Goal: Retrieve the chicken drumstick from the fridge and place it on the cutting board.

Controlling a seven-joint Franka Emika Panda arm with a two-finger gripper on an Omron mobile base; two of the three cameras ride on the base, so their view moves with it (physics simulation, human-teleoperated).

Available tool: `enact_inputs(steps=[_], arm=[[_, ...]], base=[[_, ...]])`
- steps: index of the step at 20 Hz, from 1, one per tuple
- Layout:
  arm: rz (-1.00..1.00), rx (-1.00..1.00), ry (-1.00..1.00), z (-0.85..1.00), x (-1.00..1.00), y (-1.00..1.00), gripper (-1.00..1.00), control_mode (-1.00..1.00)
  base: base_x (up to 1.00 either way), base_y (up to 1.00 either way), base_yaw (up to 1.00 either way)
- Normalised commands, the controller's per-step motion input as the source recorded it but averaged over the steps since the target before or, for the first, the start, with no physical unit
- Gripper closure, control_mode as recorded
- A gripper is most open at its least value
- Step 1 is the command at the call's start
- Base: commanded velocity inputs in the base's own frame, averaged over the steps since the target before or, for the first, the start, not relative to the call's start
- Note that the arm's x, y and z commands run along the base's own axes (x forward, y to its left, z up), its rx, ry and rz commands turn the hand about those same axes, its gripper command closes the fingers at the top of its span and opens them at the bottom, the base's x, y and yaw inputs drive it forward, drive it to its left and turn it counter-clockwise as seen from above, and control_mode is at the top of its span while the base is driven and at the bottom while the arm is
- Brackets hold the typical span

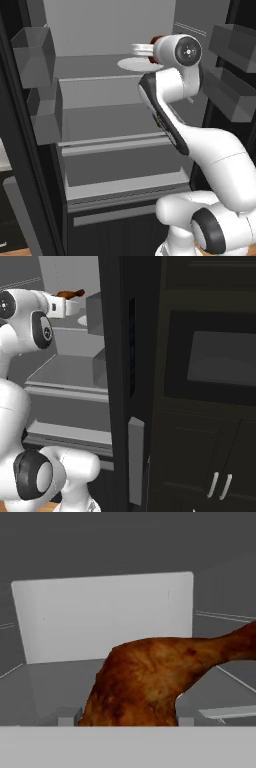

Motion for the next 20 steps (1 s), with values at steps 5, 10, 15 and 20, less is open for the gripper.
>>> enact_inputs(steps=[5, 10, 15, 20], arm=[[0.00, 0.00, 0.00, 0.14, -1.00, 0.00, 1.00, -1.00], [0.00, 0.00, 0.07, 0.13, -0.91, 0.00, 1.00, -1.00], [0.00, 0.00, 0.42, -0.11, -0.14, 0.00, 1.00, -1.00], [0.00, -0.01, 0.26, -0.33, -0.04, 0.00, 1.00, -1.00]], base=[[0.00, 0.00, 0.00], [0.00, 0.00, 0.00], [0.00, 0.00, 0.00], [0.00, 0.00, 0.00]])
